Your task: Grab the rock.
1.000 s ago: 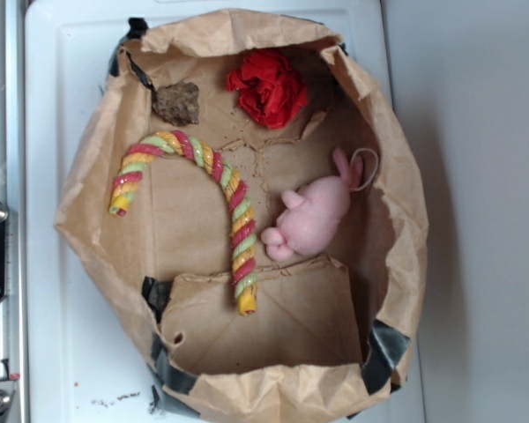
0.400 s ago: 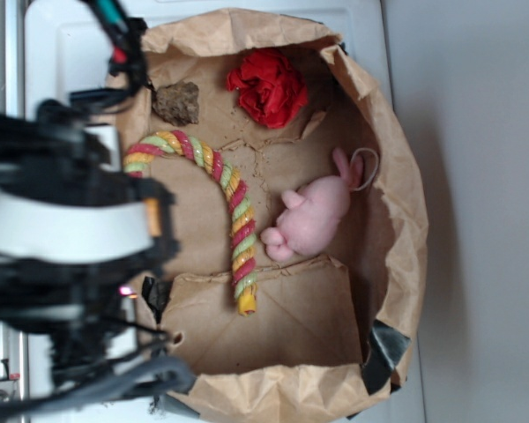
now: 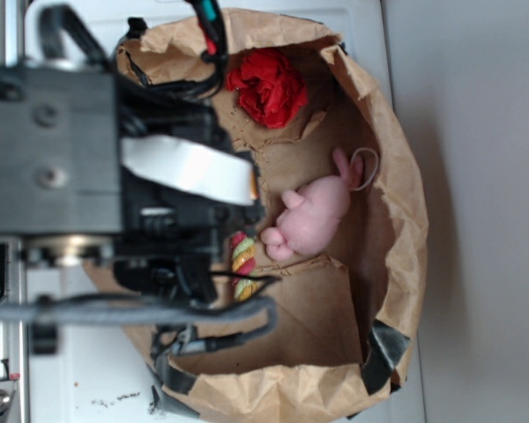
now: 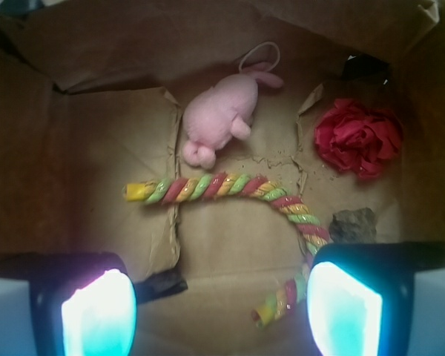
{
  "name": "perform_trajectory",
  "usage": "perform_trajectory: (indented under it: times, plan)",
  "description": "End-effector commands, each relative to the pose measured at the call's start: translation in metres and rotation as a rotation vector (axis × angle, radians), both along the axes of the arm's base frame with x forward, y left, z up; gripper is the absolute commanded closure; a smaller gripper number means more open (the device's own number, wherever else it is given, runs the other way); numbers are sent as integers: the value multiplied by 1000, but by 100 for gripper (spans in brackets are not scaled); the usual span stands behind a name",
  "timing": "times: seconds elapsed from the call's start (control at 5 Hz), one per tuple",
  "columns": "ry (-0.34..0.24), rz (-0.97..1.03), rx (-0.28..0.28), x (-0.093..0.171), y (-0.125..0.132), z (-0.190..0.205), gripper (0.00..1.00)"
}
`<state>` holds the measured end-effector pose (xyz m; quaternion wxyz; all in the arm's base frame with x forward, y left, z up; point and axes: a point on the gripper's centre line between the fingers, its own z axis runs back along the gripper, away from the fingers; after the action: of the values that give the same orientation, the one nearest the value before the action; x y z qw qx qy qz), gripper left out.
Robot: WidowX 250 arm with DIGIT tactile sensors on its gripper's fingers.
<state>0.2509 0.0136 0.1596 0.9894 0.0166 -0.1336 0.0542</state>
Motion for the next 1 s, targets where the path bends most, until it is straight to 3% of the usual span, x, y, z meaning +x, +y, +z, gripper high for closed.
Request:
perform_trajectory:
  times: [0.0,0.2,0.8]
  plan:
    - [-30,136,3,6,27,-10,0]
    - [-30,157,26,-1,26,-11,0]
    - [-30,157,26,-1,26,-11,0]
